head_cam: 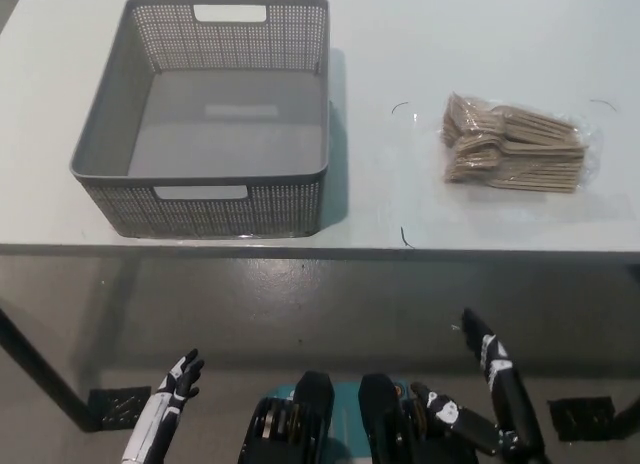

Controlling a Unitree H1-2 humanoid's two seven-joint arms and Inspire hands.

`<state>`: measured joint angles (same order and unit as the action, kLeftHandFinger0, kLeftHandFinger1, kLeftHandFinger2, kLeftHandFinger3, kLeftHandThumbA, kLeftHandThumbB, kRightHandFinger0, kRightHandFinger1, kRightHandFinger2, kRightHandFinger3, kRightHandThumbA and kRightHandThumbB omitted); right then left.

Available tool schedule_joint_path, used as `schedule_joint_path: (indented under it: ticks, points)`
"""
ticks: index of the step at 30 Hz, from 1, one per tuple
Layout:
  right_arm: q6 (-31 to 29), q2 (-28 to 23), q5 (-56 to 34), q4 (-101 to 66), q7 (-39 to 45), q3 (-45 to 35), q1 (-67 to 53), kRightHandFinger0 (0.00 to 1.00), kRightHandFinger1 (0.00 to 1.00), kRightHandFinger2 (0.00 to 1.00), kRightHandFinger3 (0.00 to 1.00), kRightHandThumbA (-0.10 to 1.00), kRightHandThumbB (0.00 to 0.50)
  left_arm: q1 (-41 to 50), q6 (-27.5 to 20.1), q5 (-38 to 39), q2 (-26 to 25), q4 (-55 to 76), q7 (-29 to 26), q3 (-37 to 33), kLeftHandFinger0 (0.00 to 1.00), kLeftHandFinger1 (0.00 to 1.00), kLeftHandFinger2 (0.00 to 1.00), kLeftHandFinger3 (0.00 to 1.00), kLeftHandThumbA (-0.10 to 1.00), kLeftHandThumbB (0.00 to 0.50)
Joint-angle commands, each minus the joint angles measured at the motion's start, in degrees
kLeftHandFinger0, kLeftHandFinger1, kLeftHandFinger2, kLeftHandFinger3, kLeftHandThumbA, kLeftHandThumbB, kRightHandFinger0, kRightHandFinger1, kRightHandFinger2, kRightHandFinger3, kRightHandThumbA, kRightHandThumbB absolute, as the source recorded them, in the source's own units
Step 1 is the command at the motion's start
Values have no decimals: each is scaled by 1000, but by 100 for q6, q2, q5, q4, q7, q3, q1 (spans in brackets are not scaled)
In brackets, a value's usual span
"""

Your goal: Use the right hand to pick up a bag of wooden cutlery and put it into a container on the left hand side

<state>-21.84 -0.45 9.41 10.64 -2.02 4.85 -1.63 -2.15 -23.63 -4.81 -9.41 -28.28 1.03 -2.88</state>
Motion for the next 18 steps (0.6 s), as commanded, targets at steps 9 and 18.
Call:
schedule_joint_path:
  ticks: [9, 18]
  points:
    - [801, -745, 994, -2290, 8, -505, 559, 1000, 1000, 1000, 1000, 989, 427, 90, -330, -23, -81, 47, -106, -62, 1000, 1000, 1000, 1000, 1000, 345]
    - [2257, -1734, 2093, -2526, 428, -818, 2114, 1000, 1000, 1000, 1000, 857, 475, 240, -330, 64, -81, 55, -82, -29, 1000, 1000, 1000, 1000, 1000, 330]
